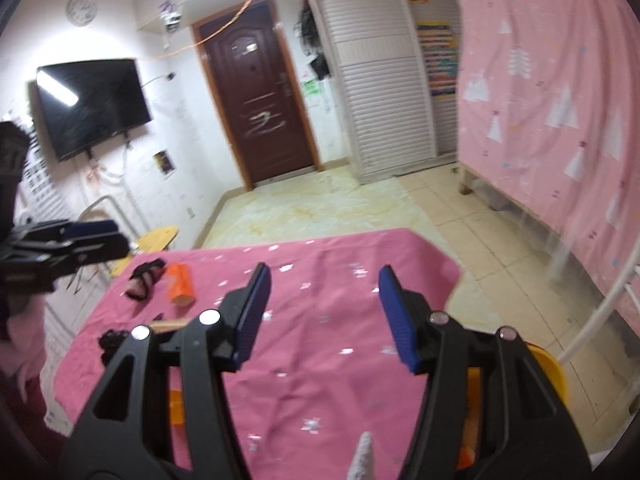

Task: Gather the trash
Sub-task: 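Grasp the black-and-pink sock bundle with the left gripper while the right gripper grasps the beige round hairbrush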

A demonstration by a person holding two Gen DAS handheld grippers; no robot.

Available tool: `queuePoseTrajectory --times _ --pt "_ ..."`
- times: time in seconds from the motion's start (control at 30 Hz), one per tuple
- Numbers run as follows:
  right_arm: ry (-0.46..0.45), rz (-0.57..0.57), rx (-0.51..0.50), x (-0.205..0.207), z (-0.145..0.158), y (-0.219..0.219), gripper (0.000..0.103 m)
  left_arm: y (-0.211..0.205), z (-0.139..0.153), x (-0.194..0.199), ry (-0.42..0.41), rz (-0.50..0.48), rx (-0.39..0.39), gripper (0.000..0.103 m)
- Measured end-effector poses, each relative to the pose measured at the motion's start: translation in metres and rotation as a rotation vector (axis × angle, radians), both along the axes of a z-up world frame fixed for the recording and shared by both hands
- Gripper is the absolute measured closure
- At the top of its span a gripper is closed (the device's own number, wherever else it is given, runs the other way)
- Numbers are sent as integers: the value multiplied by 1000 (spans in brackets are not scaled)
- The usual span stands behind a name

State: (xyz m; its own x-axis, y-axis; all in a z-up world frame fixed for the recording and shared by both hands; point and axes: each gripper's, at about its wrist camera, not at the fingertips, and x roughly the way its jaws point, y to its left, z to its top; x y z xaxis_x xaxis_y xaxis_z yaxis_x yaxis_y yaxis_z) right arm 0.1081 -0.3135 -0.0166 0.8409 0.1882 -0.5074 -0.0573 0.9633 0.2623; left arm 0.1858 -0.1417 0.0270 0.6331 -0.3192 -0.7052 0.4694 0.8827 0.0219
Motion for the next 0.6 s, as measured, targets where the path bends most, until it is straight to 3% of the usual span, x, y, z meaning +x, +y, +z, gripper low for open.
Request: queuePoseTrajectory --times 0.37,0.6 --pt "59 117 -35 15 -14 50 49 118 -29 62 65 268 22 40" --pt "75 163 -58 27 -14 77 47 154 -58 91 137 349 26 40"
